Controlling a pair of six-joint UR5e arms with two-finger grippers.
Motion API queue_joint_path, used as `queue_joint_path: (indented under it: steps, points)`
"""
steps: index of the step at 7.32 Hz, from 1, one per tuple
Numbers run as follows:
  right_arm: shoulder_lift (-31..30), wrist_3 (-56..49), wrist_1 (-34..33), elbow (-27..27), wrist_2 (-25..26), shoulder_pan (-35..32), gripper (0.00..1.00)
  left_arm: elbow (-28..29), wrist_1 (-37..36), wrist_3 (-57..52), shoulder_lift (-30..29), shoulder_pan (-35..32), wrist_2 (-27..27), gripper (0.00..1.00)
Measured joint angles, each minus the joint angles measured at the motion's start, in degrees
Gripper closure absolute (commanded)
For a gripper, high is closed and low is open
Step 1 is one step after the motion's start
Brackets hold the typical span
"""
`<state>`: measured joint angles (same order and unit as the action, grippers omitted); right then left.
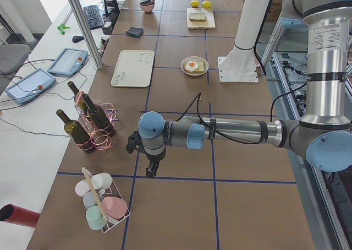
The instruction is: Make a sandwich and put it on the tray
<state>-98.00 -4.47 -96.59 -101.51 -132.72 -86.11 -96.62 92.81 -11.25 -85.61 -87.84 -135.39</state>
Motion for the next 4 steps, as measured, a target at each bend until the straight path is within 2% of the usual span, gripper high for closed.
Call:
queue_joint_path:
  steps: [4]
  points:
    - [0.09,-0.17,0.08,-0.46,-0.22,0.47,0.00,-0.02,0.07,-0.01,0.10,-0.05,0.17,0.00]
